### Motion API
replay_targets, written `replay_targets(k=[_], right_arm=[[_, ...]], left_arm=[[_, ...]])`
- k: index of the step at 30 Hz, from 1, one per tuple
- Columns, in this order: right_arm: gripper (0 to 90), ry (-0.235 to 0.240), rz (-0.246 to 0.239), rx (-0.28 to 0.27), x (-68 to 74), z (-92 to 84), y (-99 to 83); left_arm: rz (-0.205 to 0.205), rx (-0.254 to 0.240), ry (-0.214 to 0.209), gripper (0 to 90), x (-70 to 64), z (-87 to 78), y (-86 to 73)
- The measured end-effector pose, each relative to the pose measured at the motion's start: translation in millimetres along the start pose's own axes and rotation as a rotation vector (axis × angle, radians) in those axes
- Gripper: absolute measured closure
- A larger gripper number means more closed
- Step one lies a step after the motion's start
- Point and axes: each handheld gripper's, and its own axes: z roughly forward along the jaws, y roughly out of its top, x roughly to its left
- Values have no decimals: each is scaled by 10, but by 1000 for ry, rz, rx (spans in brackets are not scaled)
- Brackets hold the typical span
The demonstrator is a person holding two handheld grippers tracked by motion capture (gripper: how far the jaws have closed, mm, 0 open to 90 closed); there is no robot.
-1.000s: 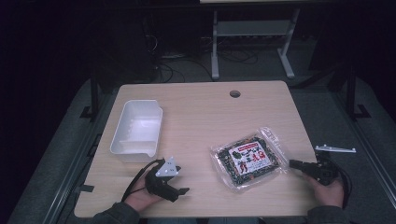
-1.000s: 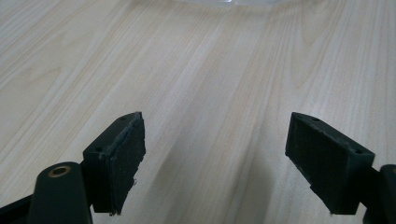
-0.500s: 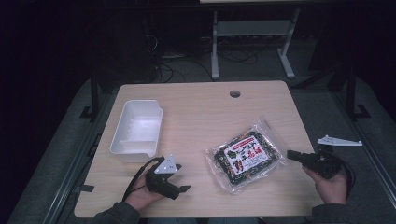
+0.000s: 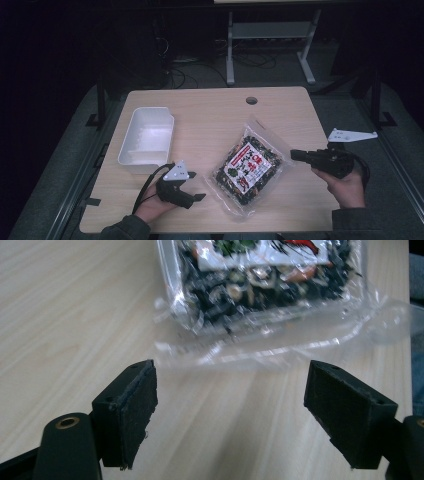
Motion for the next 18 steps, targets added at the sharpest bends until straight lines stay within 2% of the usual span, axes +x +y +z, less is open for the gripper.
replay_targets(k=[1, 4, 6, 7, 8, 11, 13, 18], right_arm=[[899, 33, -27, -4, 51, 27, 103], [899, 81, -68, -8, 128, 67, 236], [899, 106, -94, -5, 176, 92, 310], [899, 125, -103, -2, 196, 105, 342], [899, 125, -103, -2, 196, 105, 342], [898, 160, -142, 14, 275, 156, 448], [898, 175, -151, 13, 303, 182, 483], [898, 204, -160, -4, 352, 255, 528]], left_arm=[[-5, -13, 1, 200, 15, 18, 25], [-13, -8, 5, 188, 33, 41, 49], [-41, -23, -11, 188, 68, 65, 63], [-41, -23, -11, 189, 68, 65, 63], [-48, -24, -20, 189, 86, 70, 69], [-106, -54, -79, 214, 146, 101, 98], [-139, -70, -109, 230, 202, 156, 132], [-161, -66, -164, 336, 225, 198, 139]])
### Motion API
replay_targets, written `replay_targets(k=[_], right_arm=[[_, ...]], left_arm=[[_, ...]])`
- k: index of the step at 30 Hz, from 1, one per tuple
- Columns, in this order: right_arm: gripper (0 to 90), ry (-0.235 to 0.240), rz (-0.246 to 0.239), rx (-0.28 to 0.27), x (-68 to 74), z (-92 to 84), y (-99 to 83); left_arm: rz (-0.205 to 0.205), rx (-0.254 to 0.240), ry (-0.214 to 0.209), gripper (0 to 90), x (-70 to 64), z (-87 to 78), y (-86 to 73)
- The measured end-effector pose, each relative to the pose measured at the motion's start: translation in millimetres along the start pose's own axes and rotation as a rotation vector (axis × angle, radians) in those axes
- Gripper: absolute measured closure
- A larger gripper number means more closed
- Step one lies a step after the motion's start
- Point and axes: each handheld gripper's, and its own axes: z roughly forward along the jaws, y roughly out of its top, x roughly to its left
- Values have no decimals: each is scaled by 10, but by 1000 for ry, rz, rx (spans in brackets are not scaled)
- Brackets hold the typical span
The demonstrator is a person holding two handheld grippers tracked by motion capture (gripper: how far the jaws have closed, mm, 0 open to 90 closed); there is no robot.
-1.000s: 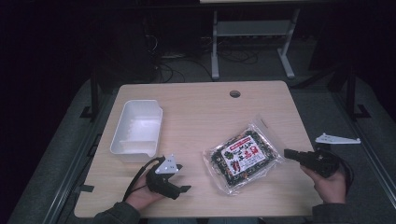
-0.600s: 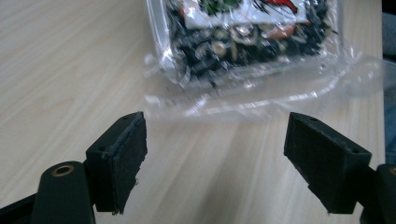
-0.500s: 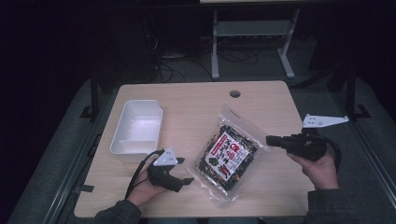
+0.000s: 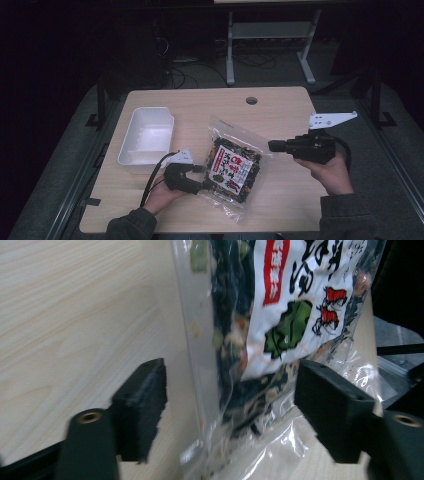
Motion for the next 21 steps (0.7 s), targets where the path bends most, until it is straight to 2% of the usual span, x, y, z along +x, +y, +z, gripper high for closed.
replay_targets(k=[2, 8, 9, 12, 14, 15, 16, 17, 19, 20, 21], right_arm=[[898, 1, -2, -4, -10, 37, 2], [896, -21, 30, -31, -93, 79, -62], [893, -26, 45, -44, -123, 82, -95], [876, -39, 61, -52, -155, 96, -127], [799, -57, 80, -52, -174, 111, -141], [799, -57, 80, -52, -174, 111, -141], [668, -66, 102, -48, -194, 134, -160], [597, -67, 114, -57, -202, 142, -175], [507, -88, 130, -53, -222, 164, -225], [466, -76, 146, -49, -241, 183, -259], [466, -76, 146, -49, -241, 183, -259]], left_arm=[[-15, 11, -11, 364, -7, -3, -1], [-4, -2, -27, 564, -5, -49, -13], [15, 0, -33, 595, -16, -61, -12], [39, 6, -29, 652, -53, -61, -8], [55, 11, -25, 670, -64, -65, -7], [55, 11, -25, 674, -64, -65, -7], [60, 12, -24, 674, -66, -67, -6], [67, 11, -19, 675, -74, -67, -3], [73, 10, -16, 675, -76, -66, -4], [73, 9, -16, 675, -81, -66, -5], [73, 9, -16, 675, -81, -66, -5]])
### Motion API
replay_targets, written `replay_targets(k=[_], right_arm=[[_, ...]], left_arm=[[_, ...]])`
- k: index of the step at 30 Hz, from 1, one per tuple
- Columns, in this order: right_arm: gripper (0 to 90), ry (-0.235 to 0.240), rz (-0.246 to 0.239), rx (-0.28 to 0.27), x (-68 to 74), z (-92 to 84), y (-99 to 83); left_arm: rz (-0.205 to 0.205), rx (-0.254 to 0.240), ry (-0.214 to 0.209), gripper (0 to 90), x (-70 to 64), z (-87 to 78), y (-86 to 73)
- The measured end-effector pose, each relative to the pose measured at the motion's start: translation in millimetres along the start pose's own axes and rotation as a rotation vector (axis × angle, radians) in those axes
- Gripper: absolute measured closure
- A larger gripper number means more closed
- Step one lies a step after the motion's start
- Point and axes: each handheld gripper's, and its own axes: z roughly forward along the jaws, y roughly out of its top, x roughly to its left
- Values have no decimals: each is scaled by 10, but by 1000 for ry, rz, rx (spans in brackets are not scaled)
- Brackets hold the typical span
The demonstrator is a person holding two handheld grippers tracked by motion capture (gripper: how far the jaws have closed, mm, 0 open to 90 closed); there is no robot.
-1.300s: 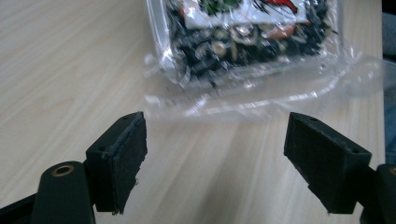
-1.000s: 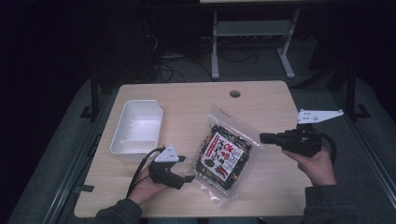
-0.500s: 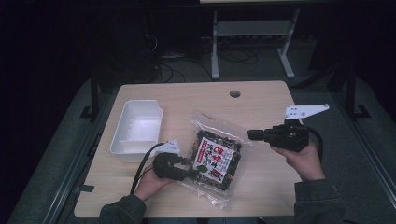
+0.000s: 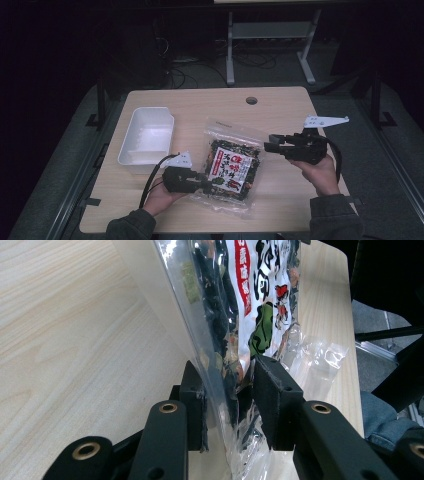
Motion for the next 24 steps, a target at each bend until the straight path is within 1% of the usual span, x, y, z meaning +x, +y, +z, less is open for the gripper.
replay_targets(k=[1, 2, 4, 7, 8, 9, 10, 13, 14, 16, 19, 20, 21, 22, 23, 24], right_arm=[[383, -1, 28, 15, -43, 52, -79], [365, -1, 36, 22, -58, 82, -122], [335, 24, 56, 28, -83, 141, -209], [322, 58, 77, 47, -104, 239, -307], [322, 58, 77, 47, -104, 239, -307], [307, 62, 78, 60, -99, 271, -325], [303, 78, 73, 73, -79, 331, -345], [339, 106, 63, 79, -40, 410, -355], [339, 106, 63, 79, -40, 410, -355], [388, 124, 53, 91, -5, 486, -376], [412, 129, 47, 85, 11, 528, -397], [464, 136, 46, 67, 15, 556, -437], [464, 136, 46, 67, 15, 556, -437], [539, 140, 44, 76, 11, 584, -456], [582, 144, 40, 66, 15, 583, -462], [607, 152, 42, 53, 18, 578, -461]], left_arm=[[6, -1, 4, 675, -7, -2, 1], [3, -2, 5, 675, -14, -3, 1], [10, 2, 7, 674, -18, -7, 2], [14, 1, 8, 674, -20, -6, 2], [14, 1, 8, 674, -20, -6, 2], [15, 1, 8, 674, -23, -6, 2], [19, -1, 9, 674, -29, -8, 1], [22, -1, 13, 674, -38, -13, 0], [22, -1, 13, 674, -38, -13, 0], [26, -1, 13, 674, -41, -17, -2], [26, -3, 12, 674, -45, -20, -6], [23, -5, 9, 674, -42, -22, -9], [23, -5, 9, 673, -42, -22, -9], [21, -2, 9, 672, -37, -24, -16], [20, -4, 8, 673, -36, -24, -20], [21, -2, 8, 672, -34, -27, -22]])
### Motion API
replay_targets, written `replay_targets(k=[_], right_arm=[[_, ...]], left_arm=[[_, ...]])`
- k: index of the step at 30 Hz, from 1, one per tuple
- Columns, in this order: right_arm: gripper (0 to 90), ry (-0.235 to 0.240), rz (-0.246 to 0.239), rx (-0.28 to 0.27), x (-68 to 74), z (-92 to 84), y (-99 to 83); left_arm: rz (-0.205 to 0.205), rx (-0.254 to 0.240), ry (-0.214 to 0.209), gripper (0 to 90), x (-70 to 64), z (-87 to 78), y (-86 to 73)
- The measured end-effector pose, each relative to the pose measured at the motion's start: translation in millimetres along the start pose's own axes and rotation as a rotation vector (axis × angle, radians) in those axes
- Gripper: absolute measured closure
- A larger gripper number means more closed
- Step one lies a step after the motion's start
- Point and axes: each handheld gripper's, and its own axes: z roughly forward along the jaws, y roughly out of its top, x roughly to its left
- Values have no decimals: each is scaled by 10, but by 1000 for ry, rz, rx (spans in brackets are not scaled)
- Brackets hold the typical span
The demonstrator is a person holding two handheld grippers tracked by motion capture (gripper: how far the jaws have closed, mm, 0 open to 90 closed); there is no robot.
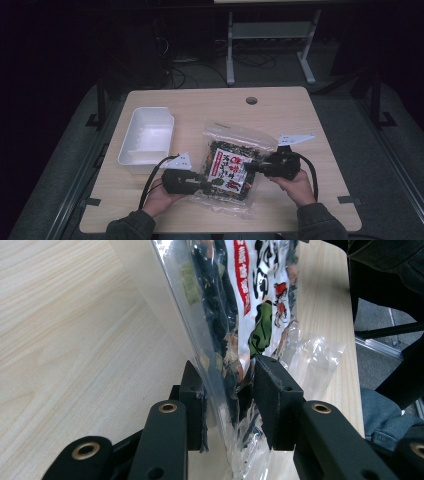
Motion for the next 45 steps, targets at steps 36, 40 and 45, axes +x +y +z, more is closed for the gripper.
replay_targets(k=[36, 40, 45], right_arm=[[752, -245, -48, -118, 438, -261, 367], [752, -280, -54, -136, 451, -216, 448], [752, -335, -72, -127, 488, -68, 636]], left_arm=[[72, 71, 187, 452, -115, -249, -115], [78, 78, 197, 441, -135, -268, -131], [90, 105, 211, 423, -170, -321, -198]])
